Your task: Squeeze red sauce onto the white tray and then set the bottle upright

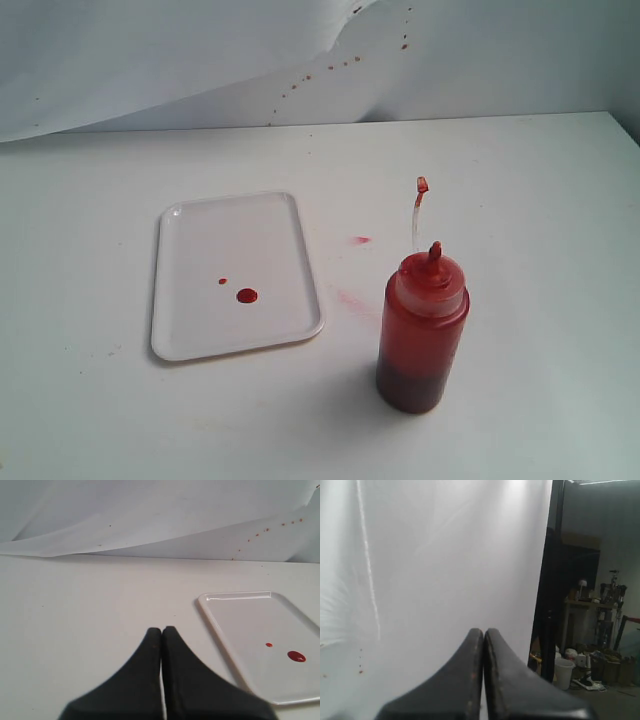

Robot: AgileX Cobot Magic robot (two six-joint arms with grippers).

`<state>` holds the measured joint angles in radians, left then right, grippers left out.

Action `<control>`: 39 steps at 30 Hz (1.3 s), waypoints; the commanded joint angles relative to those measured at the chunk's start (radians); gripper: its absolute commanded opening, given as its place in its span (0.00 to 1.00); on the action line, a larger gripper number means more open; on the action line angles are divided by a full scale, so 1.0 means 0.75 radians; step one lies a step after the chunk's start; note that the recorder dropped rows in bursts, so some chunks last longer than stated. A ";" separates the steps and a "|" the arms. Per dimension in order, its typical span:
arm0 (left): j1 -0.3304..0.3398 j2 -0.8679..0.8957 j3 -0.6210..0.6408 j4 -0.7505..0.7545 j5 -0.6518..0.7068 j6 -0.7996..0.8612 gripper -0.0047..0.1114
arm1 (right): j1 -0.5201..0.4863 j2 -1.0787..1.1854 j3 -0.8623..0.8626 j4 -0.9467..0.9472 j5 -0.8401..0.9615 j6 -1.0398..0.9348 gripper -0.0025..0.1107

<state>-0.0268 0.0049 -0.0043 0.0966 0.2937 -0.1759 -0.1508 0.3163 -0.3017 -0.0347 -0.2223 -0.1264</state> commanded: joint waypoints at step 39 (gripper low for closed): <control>0.001 -0.007 0.006 0.000 -0.008 0.002 0.04 | 0.190 -0.422 0.402 0.026 0.616 -0.062 0.02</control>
<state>-0.0268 0.0049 -0.0043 0.0966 0.2951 -0.1759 -0.0120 0.0068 -0.0034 -0.0053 0.2360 -0.2221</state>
